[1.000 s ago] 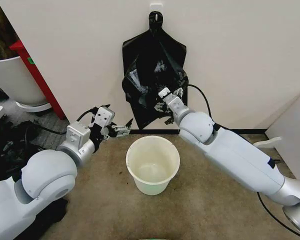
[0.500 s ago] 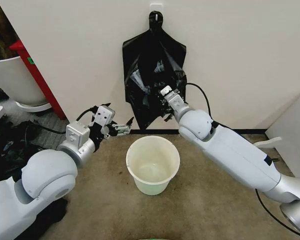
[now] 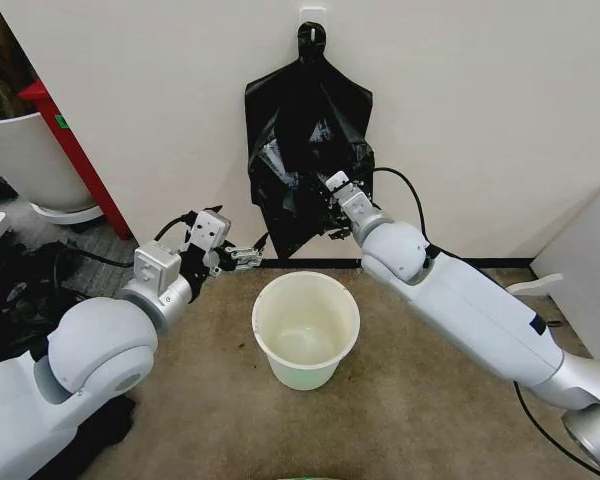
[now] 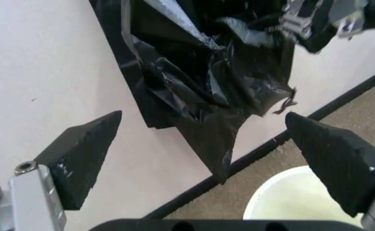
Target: Place the garbage bag over the trash bin.
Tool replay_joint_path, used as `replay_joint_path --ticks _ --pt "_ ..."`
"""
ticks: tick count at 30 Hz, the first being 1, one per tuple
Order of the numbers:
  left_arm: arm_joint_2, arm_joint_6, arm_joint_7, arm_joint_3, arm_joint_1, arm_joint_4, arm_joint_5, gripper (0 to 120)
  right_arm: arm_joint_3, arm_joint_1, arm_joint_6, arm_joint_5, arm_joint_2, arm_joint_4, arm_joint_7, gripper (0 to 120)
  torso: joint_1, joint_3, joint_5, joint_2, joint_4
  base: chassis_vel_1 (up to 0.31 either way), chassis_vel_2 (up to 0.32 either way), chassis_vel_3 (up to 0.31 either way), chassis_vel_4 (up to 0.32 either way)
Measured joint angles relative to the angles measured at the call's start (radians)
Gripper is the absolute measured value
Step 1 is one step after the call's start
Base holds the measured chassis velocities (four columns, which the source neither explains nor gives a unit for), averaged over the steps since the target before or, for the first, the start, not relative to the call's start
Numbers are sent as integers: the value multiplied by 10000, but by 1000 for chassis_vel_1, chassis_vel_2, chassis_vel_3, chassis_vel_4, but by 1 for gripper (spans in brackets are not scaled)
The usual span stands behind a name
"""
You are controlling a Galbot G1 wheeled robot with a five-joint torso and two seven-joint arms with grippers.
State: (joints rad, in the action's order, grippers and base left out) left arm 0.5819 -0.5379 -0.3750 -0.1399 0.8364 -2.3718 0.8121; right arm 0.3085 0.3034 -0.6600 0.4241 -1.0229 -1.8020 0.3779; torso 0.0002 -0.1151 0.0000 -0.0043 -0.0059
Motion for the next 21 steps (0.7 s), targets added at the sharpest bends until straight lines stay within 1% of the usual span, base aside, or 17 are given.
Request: replay_joint_path --ticks 3,7,8,12,15,16,19,21 --pt "8 4 3 7 0 3 -12 100 -183 110 66 217 31 -286 176 0 0 0 0 0 0 0 0 0 0" --pt "71 19 4 69 63 1 -97 100 -559 336 376 1144 228 -1052 566 0 0 0 0 0 0 0 0 0 0" --pt "71 19 4 69 63 1 -97 100 -559 336 376 1144 228 -1052 566 0 0 0 0 0 0 0 0 0 0" --pt "174 25 6 228 9 45 -121 100 -997 618 760 2527 428 -1800 993 0 0 0 0 0 0 0 0 0 0" --pt "245 26 8 383 -191 189 -99 100 -1195 820 970 3220 553 -2174 1177 0 0 1 0 0 1 0 0 0 0" --pt "245 26 8 383 -191 189 -99 100 -1195 820 970 3220 553 -2174 1177 0 0 1 0 0 1 0 0 0 0" --pt "416 27 -36 623 -670 574 17 100 -1354 1114 1255 3646 722 -2490 1215 0 0 0 1 0 1 0 0 0 0" --pt "866 -85 -426 873 -1815 1376 497 100 -1547 1500 1704 3905 970 -2700 1063 0 0 0 2 0 0 0 0 0 0"
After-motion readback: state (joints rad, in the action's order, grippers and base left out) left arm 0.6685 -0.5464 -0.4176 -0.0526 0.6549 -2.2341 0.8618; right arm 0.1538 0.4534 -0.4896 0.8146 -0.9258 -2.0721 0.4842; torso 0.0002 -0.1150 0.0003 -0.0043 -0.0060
